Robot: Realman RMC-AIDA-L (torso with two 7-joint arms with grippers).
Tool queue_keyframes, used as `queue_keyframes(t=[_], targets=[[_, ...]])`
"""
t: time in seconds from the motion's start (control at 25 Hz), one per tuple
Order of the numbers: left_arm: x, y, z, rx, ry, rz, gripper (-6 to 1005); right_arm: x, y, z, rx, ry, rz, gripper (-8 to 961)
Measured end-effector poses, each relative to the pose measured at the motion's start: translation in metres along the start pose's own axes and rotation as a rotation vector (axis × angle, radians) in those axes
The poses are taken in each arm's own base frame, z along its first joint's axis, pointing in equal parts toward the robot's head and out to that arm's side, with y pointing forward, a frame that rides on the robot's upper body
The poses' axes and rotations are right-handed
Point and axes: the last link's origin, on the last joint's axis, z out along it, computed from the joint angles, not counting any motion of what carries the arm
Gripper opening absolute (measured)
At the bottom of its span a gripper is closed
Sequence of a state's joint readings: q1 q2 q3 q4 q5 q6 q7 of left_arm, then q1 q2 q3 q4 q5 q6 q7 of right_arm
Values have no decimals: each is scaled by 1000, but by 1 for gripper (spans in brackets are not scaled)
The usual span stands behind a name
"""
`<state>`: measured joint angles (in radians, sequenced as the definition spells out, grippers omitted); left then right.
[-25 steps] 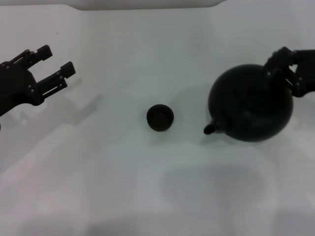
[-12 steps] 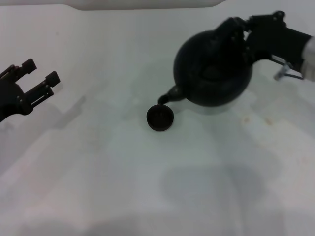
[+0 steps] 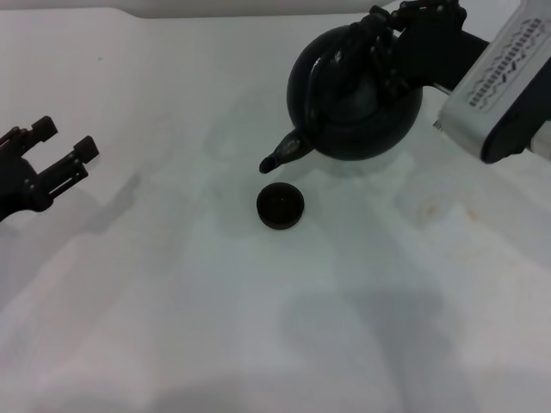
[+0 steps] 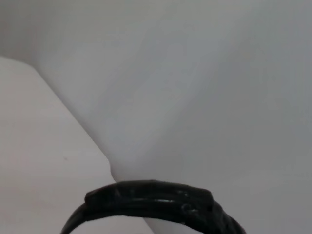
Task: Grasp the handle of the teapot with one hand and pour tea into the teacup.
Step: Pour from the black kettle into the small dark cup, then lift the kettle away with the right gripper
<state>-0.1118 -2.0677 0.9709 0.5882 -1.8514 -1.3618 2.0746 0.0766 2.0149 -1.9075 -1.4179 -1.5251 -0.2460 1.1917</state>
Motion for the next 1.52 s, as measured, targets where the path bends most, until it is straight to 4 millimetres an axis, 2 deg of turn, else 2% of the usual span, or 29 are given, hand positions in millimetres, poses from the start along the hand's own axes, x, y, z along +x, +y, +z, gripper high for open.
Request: queue_keyframes(t=[1.52], targets=[[1, -5, 6, 17, -14, 9, 759, 3, 14, -1, 11, 31, -272, 109]])
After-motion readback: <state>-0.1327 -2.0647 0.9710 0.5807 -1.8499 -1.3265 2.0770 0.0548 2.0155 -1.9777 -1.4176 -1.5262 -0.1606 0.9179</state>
